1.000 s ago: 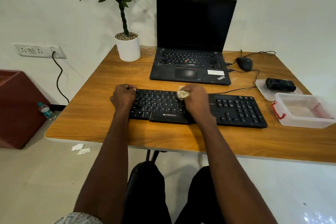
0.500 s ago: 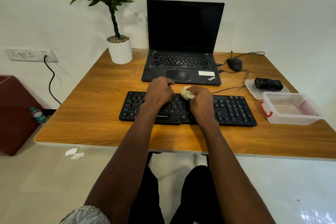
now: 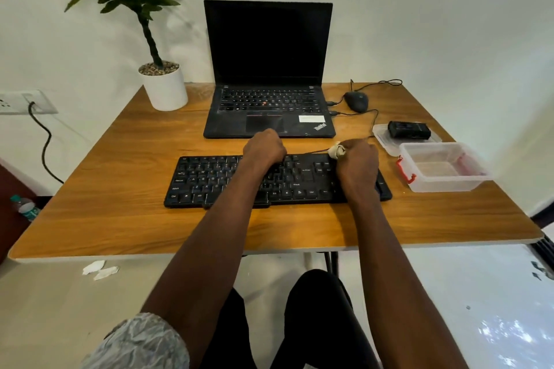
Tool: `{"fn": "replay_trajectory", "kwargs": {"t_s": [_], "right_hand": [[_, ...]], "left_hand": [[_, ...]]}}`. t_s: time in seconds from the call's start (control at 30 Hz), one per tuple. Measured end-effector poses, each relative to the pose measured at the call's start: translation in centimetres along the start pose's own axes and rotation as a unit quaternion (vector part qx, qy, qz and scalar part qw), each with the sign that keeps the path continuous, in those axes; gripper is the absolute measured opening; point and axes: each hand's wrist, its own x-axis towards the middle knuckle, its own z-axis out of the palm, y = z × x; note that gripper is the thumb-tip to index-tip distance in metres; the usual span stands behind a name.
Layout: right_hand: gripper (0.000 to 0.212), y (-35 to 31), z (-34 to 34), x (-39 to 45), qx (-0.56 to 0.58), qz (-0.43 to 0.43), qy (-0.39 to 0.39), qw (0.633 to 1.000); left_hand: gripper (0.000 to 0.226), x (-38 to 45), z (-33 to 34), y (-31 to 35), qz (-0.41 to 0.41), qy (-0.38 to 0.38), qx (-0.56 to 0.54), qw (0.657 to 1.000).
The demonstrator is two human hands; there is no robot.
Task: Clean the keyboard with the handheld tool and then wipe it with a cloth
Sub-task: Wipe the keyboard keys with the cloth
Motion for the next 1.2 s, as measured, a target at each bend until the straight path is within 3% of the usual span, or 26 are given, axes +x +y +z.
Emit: {"fn": "replay_trajectory", "kwargs": {"t_s": [0.07,0.17,0.23,0.37,0.47,0.53,0.67,0.73,0.83,0.9,1.07,1.13,1.2], "right_hand": [[0.02,-1.5,-0.3,-0.1,-0.014,-0.033,-0.041,0.999],[0.017,-3.9,0.7,-1.9,0.056,-0.145,-0.159,0.975],[0.014,-3.4,0.3,-1.7,0.059,-0.121,-0.139,0.981],[0.018,-1.2,-0.8,-0.2,-0.067,-0.017,-0.018,0.997],[0.016,-3.2,0.1,-1.3,0.011,-0.106,-0.122,0.987],[0.013,-3.2,0.2,-1.6,0.063,-0.121,-0.169,0.976],[0.015,-1.3,-0.8,-0.4,-0.059,-0.037,-0.034,0.997],[0.013,-1.6,-0.7,-0.7,-0.024,-0.07,-0.054,0.996],[0.013,-2.2,-0.5,-1.5,0.067,-0.163,-0.155,0.972],[0.013,-1.0,-0.9,-0.8,0.05,-0.158,-0.131,0.978],[0.02,3.3,-2.6,1.9,-0.043,-0.037,0.038,0.998],[0.018,3.7,-3.1,2.3,-0.076,-0.011,0.056,0.995],[0.015,3.4,-2.8,2.0,-0.047,-0.054,0.017,0.997]], "left_hand": [[0.013,-0.1,0.1,0.8,0.004,-0.001,0.0,1.0],[0.012,-0.3,0.3,2.1,0.009,-0.013,-0.01,1.0],[0.014,-0.4,0.3,2.3,0.003,-0.021,-0.007,1.0],[0.014,0.0,0.2,1.7,-0.012,-0.029,0.005,0.999],[0.014,0.1,0.3,2.3,-0.01,-0.035,0.012,0.999],[0.019,0.1,0.4,2.6,-0.012,-0.038,0.007,0.999],[0.023,0.3,0.1,2.7,-0.029,-0.048,-0.009,0.998],[0.018,0.5,0.2,3.3,-0.029,-0.051,-0.007,0.998],[0.014,0.7,0.7,4.1,-0.024,-0.058,-0.013,0.998],[0.019,0.9,1.0,4.0,-0.028,-0.058,-0.022,0.998],[0.03,1.4,1.6,3.3,-0.038,-0.068,-0.058,0.995],[0.031,1.4,1.7,3.3,-0.037,-0.07,-0.06,0.995],[0.032,1.4,1.8,3.2,-0.038,-0.069,-0.056,0.995]]}}
